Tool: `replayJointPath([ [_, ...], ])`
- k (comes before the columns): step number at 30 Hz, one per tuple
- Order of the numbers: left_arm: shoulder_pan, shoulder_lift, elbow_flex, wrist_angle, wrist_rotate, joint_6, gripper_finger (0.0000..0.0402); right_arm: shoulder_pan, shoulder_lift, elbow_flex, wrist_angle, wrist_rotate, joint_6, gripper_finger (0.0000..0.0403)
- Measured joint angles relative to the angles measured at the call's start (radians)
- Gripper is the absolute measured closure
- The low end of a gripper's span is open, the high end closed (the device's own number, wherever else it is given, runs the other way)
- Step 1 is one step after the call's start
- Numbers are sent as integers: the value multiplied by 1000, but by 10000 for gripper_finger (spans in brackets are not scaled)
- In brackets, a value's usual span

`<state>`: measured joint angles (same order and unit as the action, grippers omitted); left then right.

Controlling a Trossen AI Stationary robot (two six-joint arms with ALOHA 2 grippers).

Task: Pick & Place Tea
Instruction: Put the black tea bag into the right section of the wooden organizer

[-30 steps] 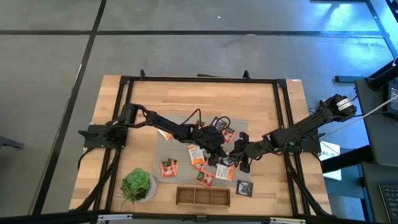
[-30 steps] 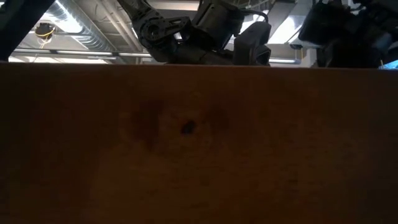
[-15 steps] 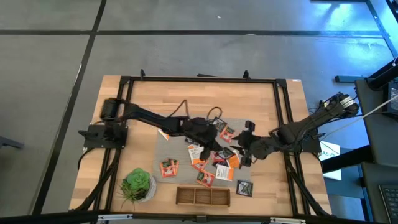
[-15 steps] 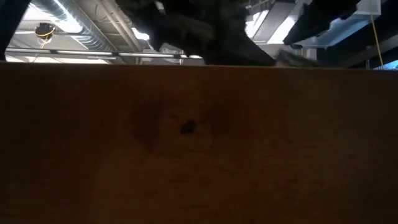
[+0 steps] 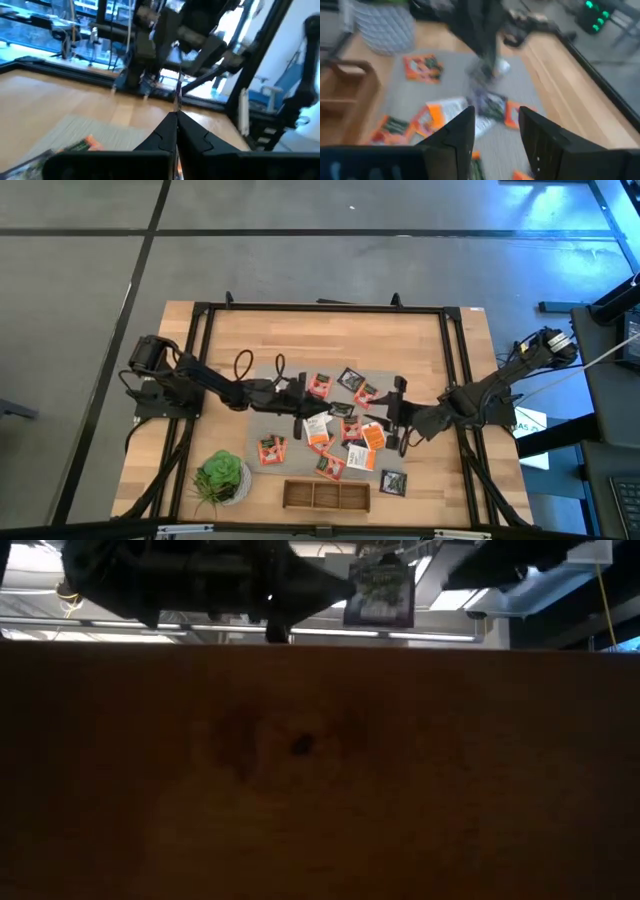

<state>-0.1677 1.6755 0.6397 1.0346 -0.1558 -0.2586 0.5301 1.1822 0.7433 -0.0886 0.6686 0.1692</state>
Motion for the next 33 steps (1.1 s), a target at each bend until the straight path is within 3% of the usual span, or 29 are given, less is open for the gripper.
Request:
replayJointPath([
  [5,-1,0,3,-1,1,12,398,-9,12,1,125,-37,-123,249],
  [10,-2,0,3,2,26,36,398,-56,41,1,176,-52,-95,249],
  [20,-2,0,3,7,30,37,397,-146,80,1,225,-243,-9,254],
  [24,-2,0,3,7,30,37,400,-165,80,1,222,-270,14,291],
  [30,-2,0,3,5,19,37,390,-174,80,1,225,-289,8,383],
  [33,-2,0,3,2,19,41,387,-174,80,1,225,-289,4,394],
])
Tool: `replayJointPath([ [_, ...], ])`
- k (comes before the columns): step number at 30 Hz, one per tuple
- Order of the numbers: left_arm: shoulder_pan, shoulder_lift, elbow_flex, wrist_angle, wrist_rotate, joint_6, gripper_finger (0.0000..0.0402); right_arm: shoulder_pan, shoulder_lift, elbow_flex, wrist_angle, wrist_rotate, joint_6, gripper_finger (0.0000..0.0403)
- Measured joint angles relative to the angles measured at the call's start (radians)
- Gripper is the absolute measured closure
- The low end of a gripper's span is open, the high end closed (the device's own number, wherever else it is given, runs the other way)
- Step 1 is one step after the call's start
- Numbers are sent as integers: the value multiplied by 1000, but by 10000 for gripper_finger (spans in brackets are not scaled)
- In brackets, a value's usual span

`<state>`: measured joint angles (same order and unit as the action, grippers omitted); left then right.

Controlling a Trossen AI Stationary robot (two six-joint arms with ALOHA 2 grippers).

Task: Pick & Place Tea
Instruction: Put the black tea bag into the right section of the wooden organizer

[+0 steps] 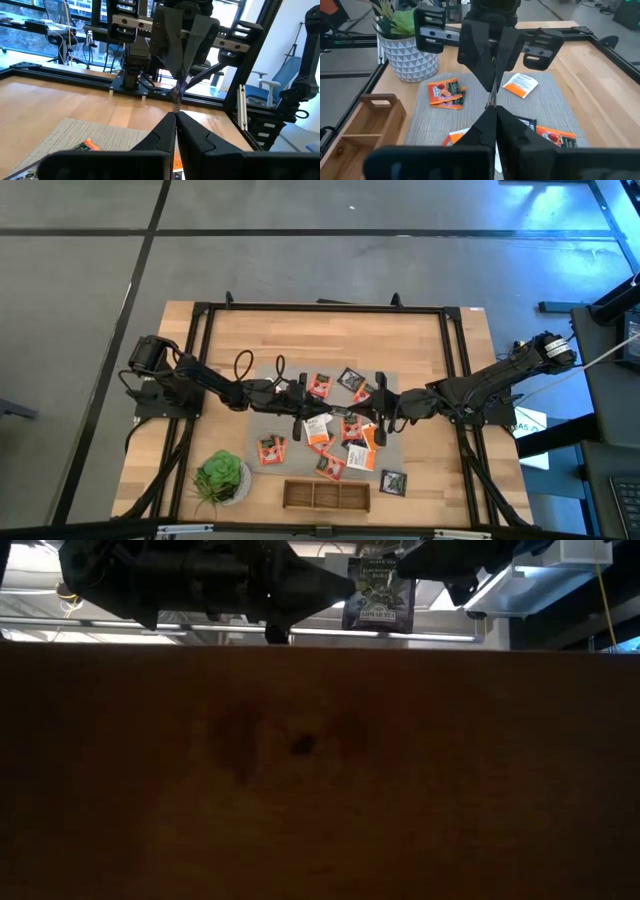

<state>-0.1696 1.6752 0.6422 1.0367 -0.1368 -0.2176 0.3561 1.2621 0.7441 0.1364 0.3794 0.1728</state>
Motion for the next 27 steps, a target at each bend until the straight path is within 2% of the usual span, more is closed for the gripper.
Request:
replayJointPath([
  [4,0,0,0,-1,-2,19,385,0,0,0,0,0,7,392],
  [8,0,0,0,-1,-4,-3,365,0,0,0,-2,0,7,396],
  [13,0,-10,0,-8,82,45,332,21,-2,0,-20,1,40,398],
  [18,0,-46,0,-18,83,47,318,76,-29,0,-57,12,105,399],
  [27,0,-93,0,-34,86,40,322,219,-48,0,-64,45,166,399],
])
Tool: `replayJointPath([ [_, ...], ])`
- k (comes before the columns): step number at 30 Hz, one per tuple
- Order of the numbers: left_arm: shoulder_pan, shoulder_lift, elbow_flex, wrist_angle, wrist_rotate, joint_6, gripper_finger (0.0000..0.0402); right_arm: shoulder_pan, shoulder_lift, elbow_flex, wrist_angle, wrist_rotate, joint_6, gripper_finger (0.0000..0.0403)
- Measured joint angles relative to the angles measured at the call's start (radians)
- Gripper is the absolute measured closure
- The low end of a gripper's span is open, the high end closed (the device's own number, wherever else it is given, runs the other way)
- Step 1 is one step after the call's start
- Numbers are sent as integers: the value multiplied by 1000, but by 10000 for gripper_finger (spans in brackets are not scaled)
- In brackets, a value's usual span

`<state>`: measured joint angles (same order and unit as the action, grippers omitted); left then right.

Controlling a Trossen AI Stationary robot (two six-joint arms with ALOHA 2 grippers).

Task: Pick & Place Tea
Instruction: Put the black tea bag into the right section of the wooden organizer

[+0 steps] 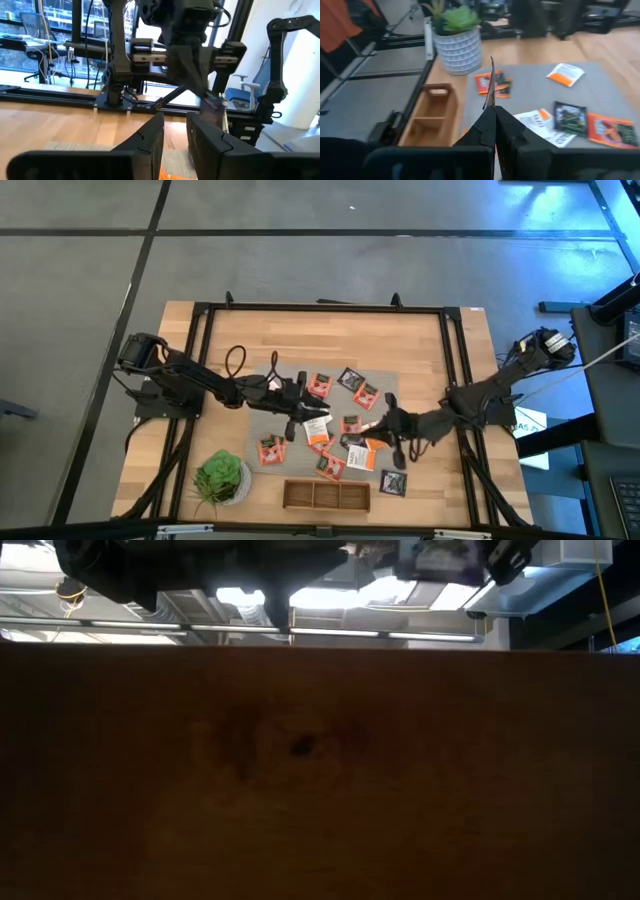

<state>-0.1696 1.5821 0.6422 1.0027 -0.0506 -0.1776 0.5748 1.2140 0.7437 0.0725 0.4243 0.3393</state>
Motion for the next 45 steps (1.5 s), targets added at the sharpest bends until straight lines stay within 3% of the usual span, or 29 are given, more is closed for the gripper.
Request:
replayJointPath([
  [12,7,-3,0,-14,-10,23,319,145,64,0,20,77,101,400],
  [20,1,-3,0,-42,24,8,322,181,183,0,76,91,209,400],
  [26,1,-3,0,-38,26,8,318,210,289,0,233,93,205,400],
  [34,-1,-3,0,-43,26,6,319,252,394,0,259,131,259,400],
  [38,-1,-3,0,-43,25,5,318,269,426,0,270,205,263,400],
  [45,-5,-3,0,-43,25,6,318,273,434,0,259,205,262,393],
])
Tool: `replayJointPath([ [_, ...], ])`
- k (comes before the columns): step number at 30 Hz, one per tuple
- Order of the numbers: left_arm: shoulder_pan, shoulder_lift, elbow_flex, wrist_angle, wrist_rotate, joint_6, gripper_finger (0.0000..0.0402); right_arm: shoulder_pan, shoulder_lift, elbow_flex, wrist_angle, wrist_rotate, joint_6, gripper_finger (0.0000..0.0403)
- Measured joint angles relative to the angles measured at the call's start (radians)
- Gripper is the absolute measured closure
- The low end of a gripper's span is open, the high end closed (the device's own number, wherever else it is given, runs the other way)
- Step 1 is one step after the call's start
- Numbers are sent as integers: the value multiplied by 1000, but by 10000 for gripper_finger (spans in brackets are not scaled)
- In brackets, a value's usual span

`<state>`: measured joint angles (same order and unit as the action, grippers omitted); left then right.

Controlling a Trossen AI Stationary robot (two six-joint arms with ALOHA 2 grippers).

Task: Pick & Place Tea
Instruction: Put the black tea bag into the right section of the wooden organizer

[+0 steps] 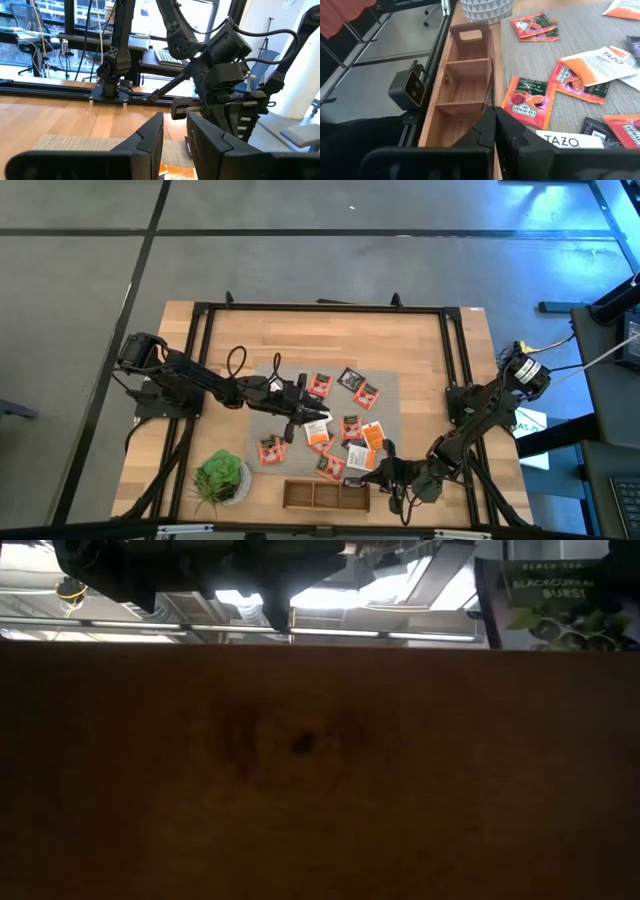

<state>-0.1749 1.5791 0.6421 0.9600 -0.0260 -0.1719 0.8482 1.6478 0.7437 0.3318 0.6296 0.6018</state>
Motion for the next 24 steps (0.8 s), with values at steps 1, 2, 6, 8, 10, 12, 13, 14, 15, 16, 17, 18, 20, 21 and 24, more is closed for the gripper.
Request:
replayJointPath([
  [1,0,0,0,0,0,0,317,1,0,0,-3,-4,0,391],
  [2,0,0,0,0,0,0,317,3,0,0,-5,-10,0,390],
  [6,0,0,0,0,0,0,320,13,0,0,-5,-18,0,393],
  [8,0,0,0,0,0,0,322,14,0,0,-7,-24,1,395],
  [10,0,0,0,0,0,0,322,14,0,0,-7,-48,0,395],
  [12,0,0,0,0,0,1,321,14,0,0,-10,-55,-1,390],
  [13,0,0,0,0,0,1,321,14,0,0,-11,-55,-1,385],
  [14,0,0,0,0,0,1,320,14,0,0,-11,-55,-1,380],
  [15,0,0,0,0,0,1,319,14,0,0,-12,-55,-3,374],
  [16,0,0,0,0,0,1,319,14,0,0,-12,-55,-4,368],
  [17,0,0,0,0,0,1,318,14,0,0,-14,-55,-4,362],
  [18,0,0,0,0,0,2,318,14,0,0,-20,-55,-4,357],
  [20,0,0,0,0,0,2,318,12,0,0,-32,-54,-6,346],
  [21,0,0,0,0,0,2,318,12,0,0,-33,-48,-9,341],
  [24,0,0,0,0,0,2,320,12,-3,0,-56,-14,-31,328],
])
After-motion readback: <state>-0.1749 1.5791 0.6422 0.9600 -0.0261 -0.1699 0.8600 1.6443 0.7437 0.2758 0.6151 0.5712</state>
